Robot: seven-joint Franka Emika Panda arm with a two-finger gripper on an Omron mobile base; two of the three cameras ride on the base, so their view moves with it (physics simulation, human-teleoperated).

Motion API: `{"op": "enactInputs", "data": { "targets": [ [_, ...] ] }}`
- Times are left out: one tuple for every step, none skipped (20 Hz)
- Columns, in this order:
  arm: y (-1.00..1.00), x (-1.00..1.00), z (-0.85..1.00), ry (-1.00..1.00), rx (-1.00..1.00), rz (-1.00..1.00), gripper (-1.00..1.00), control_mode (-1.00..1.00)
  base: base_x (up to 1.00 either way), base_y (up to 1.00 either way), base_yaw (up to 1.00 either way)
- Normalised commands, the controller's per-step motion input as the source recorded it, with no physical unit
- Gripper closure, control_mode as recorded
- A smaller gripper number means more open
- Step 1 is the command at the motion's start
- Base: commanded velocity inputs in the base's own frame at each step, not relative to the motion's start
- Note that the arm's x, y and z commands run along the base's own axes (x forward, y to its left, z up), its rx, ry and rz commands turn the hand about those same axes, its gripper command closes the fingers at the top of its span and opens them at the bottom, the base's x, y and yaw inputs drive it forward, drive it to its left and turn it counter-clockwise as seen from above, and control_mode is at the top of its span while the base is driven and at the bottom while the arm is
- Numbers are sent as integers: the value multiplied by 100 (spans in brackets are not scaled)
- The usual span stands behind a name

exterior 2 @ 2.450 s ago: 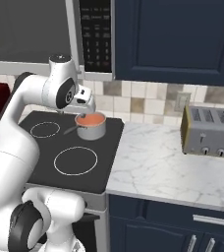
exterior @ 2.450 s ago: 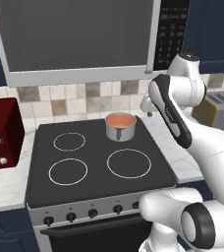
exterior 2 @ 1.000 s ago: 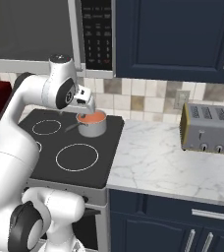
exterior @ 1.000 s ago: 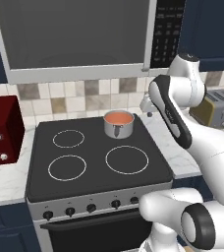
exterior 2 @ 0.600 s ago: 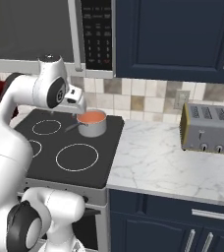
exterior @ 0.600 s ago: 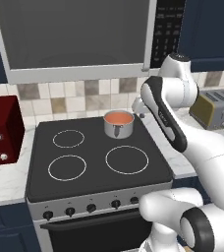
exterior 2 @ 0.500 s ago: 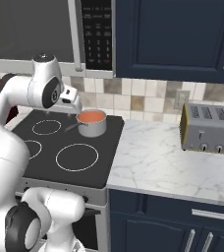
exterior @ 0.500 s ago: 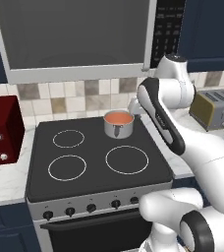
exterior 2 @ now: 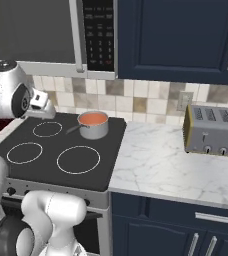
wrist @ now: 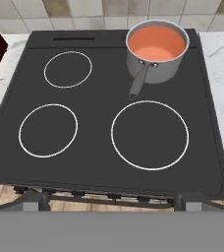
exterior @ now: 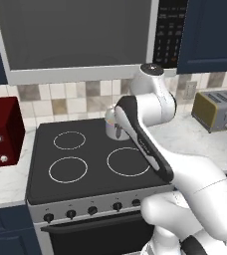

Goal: Wait until the marinara sauce is simmered to a deep red color and then turn off the stove.

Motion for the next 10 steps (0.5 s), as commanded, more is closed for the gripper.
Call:
{"op": "enactInputs", "data": {
  "targets": [
    [71,-25,-11,-18,0,0,-100,-100,0,0,0],
    [63,-25,-6,-20,0,0,-100,-100,0,0,0],
    [41,-21,-5,-21,1,0,-100,-100,0,0,0],
    [32,-24,-5,-23,2,0,-100,-100,0,0,0],
    [32,-26,-6,-26,1,0,-100,-100,0,0,0],
    [37,-21,-10,-26,0,0,-100,-100,0,0,0],
    [41,-16,-12,-27,0,0,-100,-100,0,0,0],
    [51,-3,-24,-28,0,0,-100,-100,0,0,0],
    [56,0,-31,-28,0,0,-100,-100,0,0,0],
    [61,0,-35,-27,0,0,-100,-100,0,0,0]
  ]
}}
